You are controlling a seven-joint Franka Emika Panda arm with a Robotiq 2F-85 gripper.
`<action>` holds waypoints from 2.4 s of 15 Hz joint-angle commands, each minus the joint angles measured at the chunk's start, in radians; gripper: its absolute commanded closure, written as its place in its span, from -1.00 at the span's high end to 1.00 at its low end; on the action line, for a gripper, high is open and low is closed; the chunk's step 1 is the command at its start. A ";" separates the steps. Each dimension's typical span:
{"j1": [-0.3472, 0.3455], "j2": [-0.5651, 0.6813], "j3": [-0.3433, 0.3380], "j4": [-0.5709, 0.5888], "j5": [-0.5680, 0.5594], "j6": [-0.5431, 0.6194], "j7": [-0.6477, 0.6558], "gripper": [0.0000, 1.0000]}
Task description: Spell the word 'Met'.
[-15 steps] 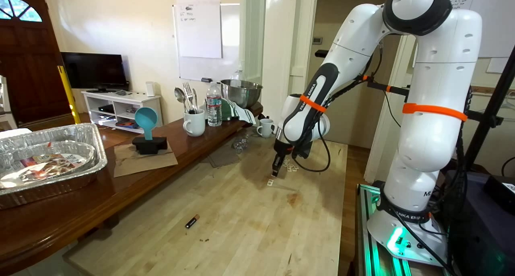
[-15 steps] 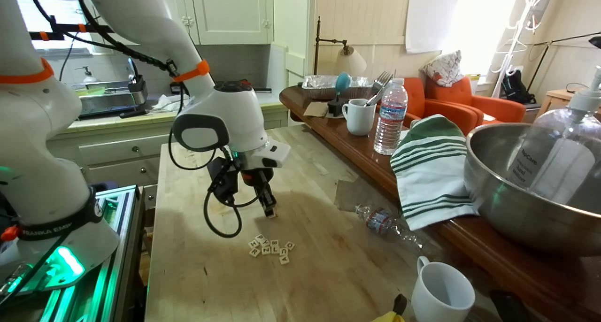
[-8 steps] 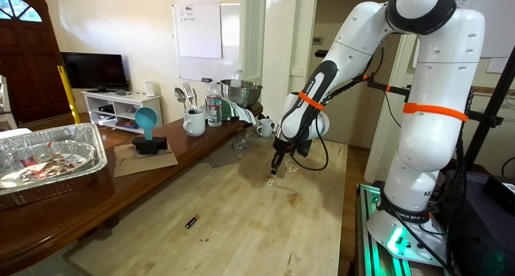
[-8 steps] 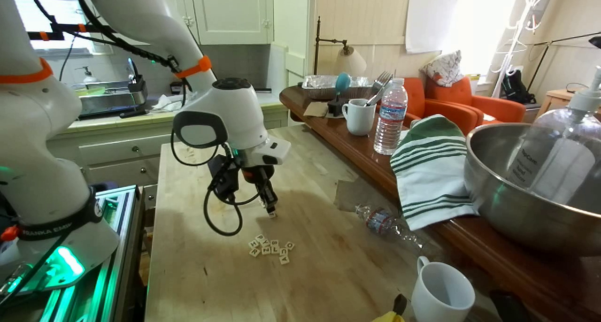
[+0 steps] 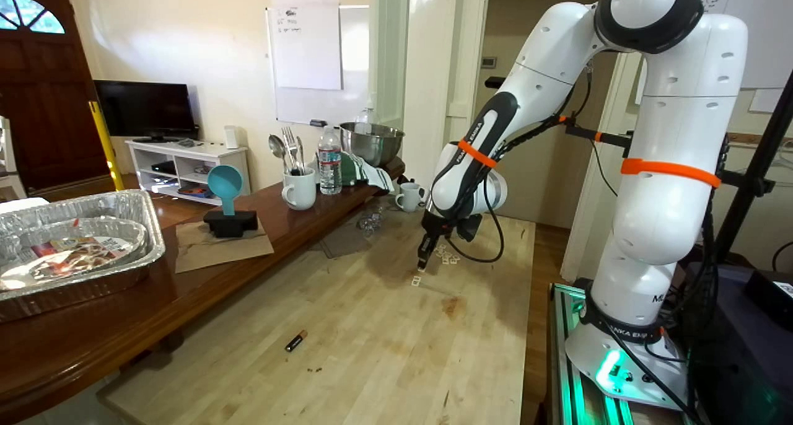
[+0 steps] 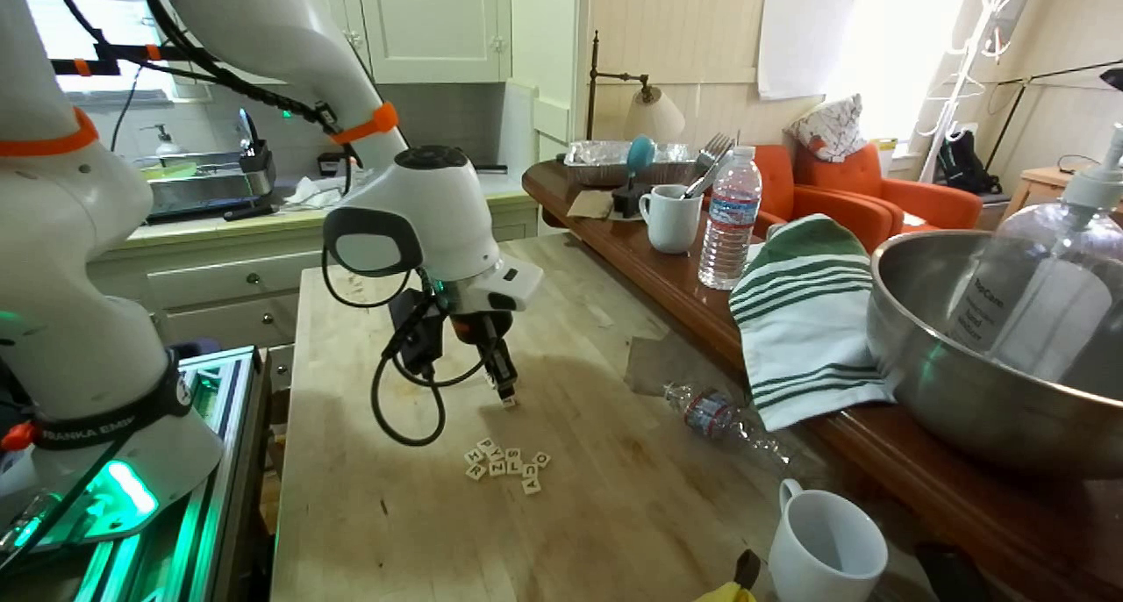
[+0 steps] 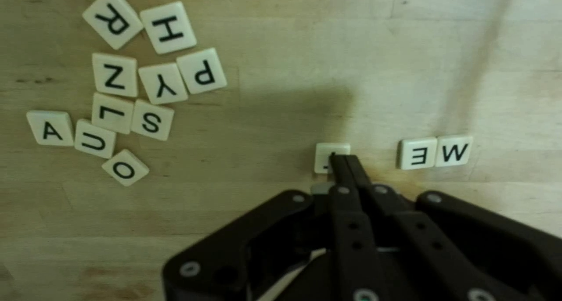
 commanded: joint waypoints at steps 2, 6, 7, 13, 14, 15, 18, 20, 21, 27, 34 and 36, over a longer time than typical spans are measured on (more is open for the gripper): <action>-0.006 0.003 0.016 0.000 0.076 0.002 -0.039 -1.00; -0.006 0.006 0.014 0.000 0.103 0.012 -0.045 -1.00; -0.006 0.009 0.014 0.002 0.113 0.020 -0.044 -1.00; -0.004 0.033 0.011 0.014 0.135 0.043 -0.036 -1.00; -0.004 0.038 0.010 0.016 0.135 0.048 -0.034 -1.00; -0.004 0.043 0.009 0.016 0.134 0.055 -0.033 -1.00; -0.007 0.057 0.009 0.020 0.131 0.072 -0.031 -1.00; -0.009 0.062 0.011 0.022 0.133 0.080 -0.032 -1.00; -0.010 0.064 0.012 0.023 0.131 0.081 -0.032 -1.00; -0.006 0.073 0.009 0.015 0.114 0.084 -0.034 -1.00; -0.004 0.064 0.018 0.003 0.121 0.079 -0.054 -1.00; -0.002 0.064 0.020 0.001 0.124 0.079 -0.054 -1.00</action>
